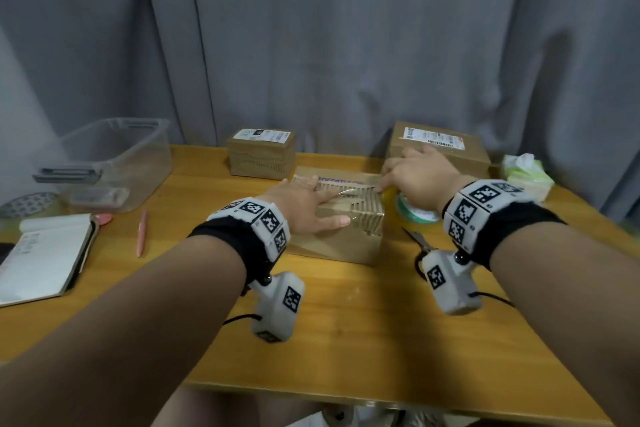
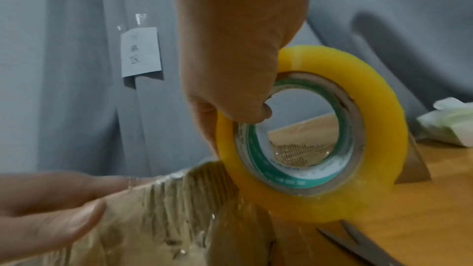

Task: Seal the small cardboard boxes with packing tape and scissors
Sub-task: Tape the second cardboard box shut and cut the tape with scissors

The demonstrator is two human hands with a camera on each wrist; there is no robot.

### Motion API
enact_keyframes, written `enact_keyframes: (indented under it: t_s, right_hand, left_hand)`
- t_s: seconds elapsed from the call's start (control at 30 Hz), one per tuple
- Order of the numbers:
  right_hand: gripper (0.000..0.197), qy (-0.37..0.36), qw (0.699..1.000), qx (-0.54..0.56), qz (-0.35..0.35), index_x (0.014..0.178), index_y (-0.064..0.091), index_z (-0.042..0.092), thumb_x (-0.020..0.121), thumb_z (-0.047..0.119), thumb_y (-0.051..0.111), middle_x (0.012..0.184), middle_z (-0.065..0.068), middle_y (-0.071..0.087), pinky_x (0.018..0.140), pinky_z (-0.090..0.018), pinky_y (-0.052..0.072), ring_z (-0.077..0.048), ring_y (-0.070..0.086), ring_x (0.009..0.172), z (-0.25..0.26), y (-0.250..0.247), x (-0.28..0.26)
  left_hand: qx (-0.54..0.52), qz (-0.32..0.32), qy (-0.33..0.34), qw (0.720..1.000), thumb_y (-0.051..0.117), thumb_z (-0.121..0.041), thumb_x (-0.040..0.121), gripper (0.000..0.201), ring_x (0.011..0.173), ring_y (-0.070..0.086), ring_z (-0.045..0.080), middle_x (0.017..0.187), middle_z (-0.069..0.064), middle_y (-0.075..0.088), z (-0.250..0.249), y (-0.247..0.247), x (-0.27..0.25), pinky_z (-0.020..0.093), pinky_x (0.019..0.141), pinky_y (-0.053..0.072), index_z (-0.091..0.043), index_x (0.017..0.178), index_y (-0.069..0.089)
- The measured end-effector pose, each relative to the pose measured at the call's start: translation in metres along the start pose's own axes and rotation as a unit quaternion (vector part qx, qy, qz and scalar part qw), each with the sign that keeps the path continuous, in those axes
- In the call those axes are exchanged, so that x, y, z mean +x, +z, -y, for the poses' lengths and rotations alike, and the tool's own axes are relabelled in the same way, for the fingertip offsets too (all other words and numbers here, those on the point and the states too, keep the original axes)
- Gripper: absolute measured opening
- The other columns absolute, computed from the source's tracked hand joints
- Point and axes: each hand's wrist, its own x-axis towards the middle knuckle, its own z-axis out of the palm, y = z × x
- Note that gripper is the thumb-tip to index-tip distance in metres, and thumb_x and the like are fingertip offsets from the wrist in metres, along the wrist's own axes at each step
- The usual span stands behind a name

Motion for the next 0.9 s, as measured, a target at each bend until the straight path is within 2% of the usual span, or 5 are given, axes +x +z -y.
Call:
enact_keyframes:
  t_s: [0.17, 0.3, 0.4, 0.63, 0.9]
  right_hand:
    - [0.060, 0.051, 0.995, 0.080, 0.011, 0.129, 0.053, 0.045, 0.089, 0.000, 0.049, 0.139, 0.004, 0.049, 0.090, -0.035, 0.030, -0.023, 0.040, 0.119, -0.002, 0.016, 0.007]
    - [0.047, 0.092, 0.987, 0.127, 0.035, 0.123, 0.057, 0.047, 0.089, 0.014, 0.052, 0.136, -0.002, 0.048, 0.099, -0.042, 0.032, -0.033, 0.042, 0.120, -0.002, 0.019, 0.015]
    - [0.052, 0.104, 0.982, 0.154, 0.015, 0.119, 0.058, 0.049, 0.086, 0.009, 0.052, 0.130, -0.001, 0.052, 0.097, -0.045, 0.038, -0.034, 0.045, 0.113, 0.001, 0.026, 0.011]
    - [0.057, 0.089, 0.986, 0.137, -0.029, 0.124, 0.057, 0.043, 0.089, 0.000, 0.047, 0.132, 0.003, 0.054, 0.092, -0.041, 0.035, -0.024, 0.044, 0.114, 0.007, 0.022, 0.000]
    - [0.070, 0.095, 0.978, 0.182, -0.047, 0.130, 0.053, 0.042, 0.083, -0.009, 0.043, 0.141, 0.004, 0.047, 0.091, -0.036, 0.031, -0.023, 0.040, 0.120, 0.007, 0.031, -0.009]
  left_hand:
    - [0.019, 0.032, -0.035, 0.999, 0.013, -0.084, 0.077, 0.078, 0.146, 0.008, 0.030, 0.159, 0.010, 0.006, -0.022, -0.008, 0.004, 0.062, 0.113, 0.005, -0.050, 0.146, 0.004]
    - [0.026, -0.009, -0.009, 1.000, 0.002, -0.080, 0.076, 0.083, 0.146, 0.012, 0.022, 0.159, -0.005, 0.013, 0.011, -0.009, -0.006, 0.058, 0.115, 0.000, -0.041, 0.148, 0.017]
    - [0.054, -0.022, -0.035, 0.998, 0.002, -0.076, 0.080, 0.081, 0.147, 0.006, 0.022, 0.159, -0.008, 0.010, 0.034, -0.010, -0.013, 0.057, 0.115, -0.002, -0.037, 0.149, 0.018]
    - [0.004, -0.053, 0.030, 0.998, 0.012, -0.075, 0.084, 0.087, 0.147, 0.005, 0.017, 0.159, -0.003, 0.012, -0.034, 0.000, 0.006, 0.051, 0.117, -0.002, -0.019, 0.151, 0.019]
    - [-0.016, -0.036, -0.010, 0.999, 0.013, -0.083, 0.070, 0.092, 0.147, 0.003, 0.027, 0.160, 0.001, -0.002, 0.008, 0.006, 0.005, 0.057, 0.115, 0.006, -0.038, 0.150, 0.007]
